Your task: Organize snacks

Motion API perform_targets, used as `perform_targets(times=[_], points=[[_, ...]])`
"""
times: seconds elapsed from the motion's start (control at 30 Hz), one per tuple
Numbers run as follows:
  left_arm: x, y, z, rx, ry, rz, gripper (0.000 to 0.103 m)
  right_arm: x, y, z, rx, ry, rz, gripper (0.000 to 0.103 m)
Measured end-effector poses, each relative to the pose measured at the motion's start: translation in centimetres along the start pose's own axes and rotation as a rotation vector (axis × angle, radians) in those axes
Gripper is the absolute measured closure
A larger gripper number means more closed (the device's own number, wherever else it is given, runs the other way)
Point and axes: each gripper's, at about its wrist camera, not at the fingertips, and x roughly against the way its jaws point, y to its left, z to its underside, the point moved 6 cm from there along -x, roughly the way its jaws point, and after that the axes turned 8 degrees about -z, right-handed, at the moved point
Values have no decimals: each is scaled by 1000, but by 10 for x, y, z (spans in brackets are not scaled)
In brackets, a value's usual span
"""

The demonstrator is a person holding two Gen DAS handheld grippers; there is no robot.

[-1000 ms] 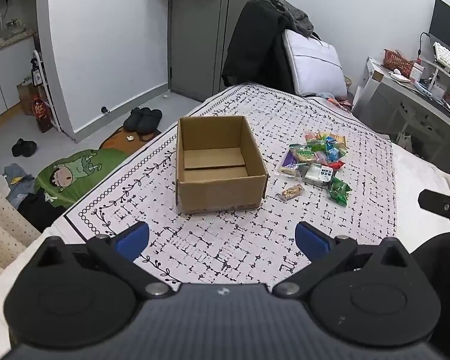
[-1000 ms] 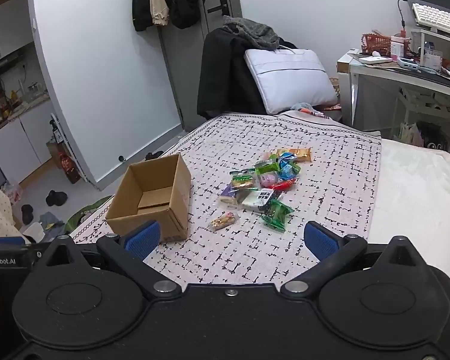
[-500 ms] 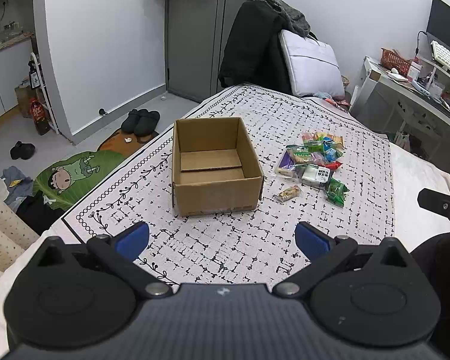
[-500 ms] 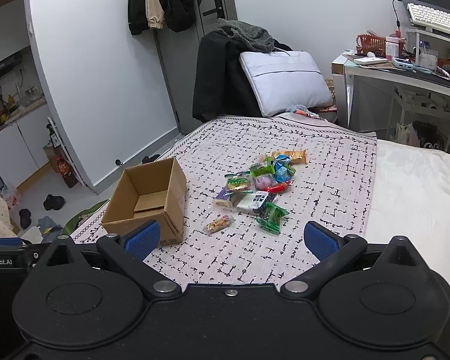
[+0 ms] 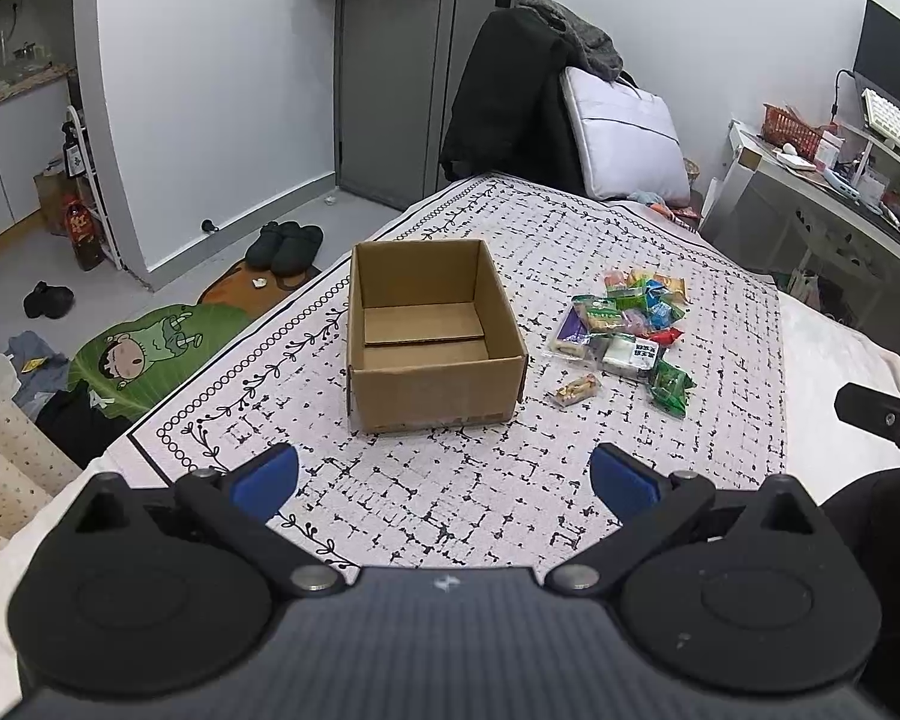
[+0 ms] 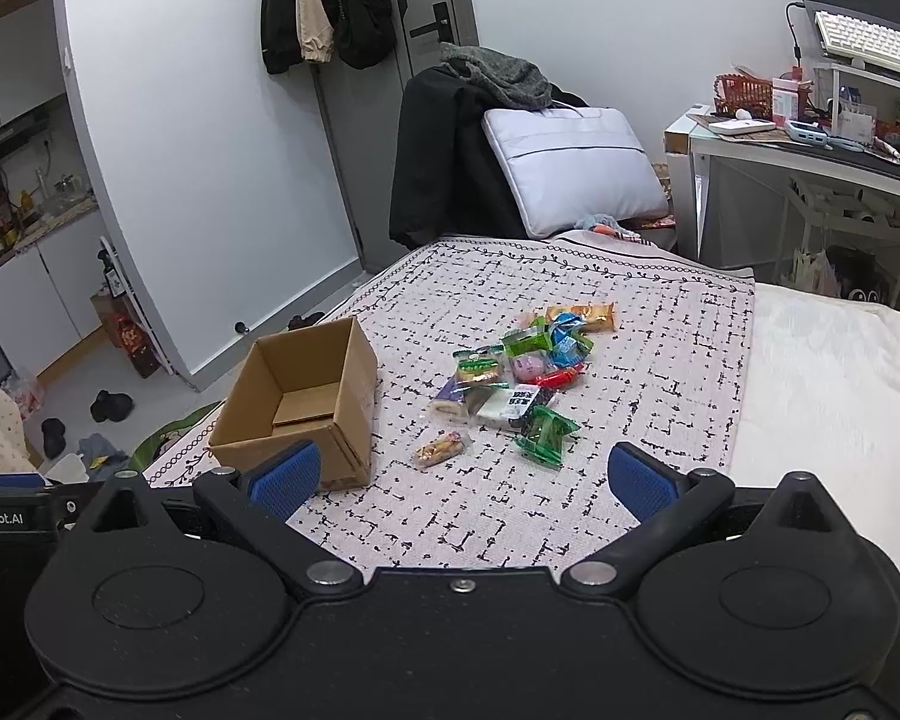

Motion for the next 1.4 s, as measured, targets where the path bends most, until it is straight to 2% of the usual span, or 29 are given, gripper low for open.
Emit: perform_targets(times=[1.07,1.4], points=[[7,14,0,35,-17,-12,0,1,7,2,21,1,-7,0],[2,14,-2,36,-15,-23,0,-6,6,7,18,18,-40,0]])
